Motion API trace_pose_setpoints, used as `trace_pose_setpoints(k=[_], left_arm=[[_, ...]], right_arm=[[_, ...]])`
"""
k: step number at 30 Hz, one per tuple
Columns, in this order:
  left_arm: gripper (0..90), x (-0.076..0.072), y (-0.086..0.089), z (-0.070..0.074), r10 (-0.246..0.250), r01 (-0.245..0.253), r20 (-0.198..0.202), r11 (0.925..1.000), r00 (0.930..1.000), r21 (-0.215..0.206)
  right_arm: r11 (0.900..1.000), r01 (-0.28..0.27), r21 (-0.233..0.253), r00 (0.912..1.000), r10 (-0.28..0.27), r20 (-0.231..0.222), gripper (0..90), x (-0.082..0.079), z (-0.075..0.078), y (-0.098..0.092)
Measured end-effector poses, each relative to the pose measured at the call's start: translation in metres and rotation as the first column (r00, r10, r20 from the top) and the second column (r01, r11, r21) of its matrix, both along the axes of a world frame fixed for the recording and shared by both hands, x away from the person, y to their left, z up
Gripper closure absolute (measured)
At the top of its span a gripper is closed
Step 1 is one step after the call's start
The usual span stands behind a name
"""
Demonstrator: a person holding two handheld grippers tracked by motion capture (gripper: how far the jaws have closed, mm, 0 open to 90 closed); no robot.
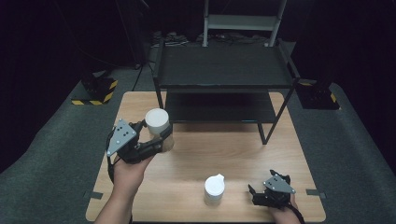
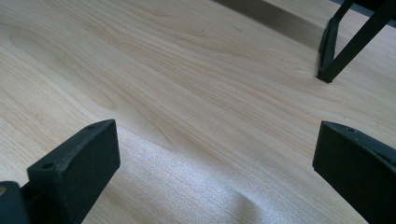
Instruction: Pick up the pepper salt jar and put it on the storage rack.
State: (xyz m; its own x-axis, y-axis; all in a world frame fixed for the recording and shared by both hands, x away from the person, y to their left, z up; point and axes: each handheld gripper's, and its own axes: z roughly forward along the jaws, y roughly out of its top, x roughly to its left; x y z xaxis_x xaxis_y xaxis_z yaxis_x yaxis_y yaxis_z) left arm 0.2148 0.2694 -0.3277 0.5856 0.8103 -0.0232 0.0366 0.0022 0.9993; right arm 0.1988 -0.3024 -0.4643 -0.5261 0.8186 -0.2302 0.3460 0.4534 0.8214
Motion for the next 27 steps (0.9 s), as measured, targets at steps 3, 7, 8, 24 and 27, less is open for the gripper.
trace_pose_setpoints(k=[3,7,8,24,27], left_arm=[[34.2,0.002,-0.002,0.005,-0.001,0.001,0.005,1.0,1.0,-0.003],[34.2,0.005,-0.004,0.009,-0.007,0.008,0.006,0.9999,1.0,-0.014],[34.2,0.006,-0.005,0.009,-0.008,0.008,0.006,0.9999,0.9999,-0.015],[34.2,0.025,-0.012,0.039,-0.026,0.027,0.032,0.9987,0.9991,-0.043],[34.2,0.03,-0.017,0.05,-0.025,0.026,0.049,0.9992,0.9985,-0.029]], right_arm=[[1.0,0.001,0.002,1.0,-0.001,0.0,0.0,0.0,0.0,0.0],[1.0,0.001,0.004,1.0,-0.001,-0.001,0.0,0.0,0.0,-0.001],[1.0,0.001,0.005,1.0,-0.001,-0.001,0.0,0.0,0.0,-0.001],[1.0,-0.001,0.01,1.0,0.001,0.003,0.0,0.0,-0.001,-0.002],[1.0,-0.004,0.008,1.0,0.004,0.003,0.0,-0.001,0.0,-0.002]])
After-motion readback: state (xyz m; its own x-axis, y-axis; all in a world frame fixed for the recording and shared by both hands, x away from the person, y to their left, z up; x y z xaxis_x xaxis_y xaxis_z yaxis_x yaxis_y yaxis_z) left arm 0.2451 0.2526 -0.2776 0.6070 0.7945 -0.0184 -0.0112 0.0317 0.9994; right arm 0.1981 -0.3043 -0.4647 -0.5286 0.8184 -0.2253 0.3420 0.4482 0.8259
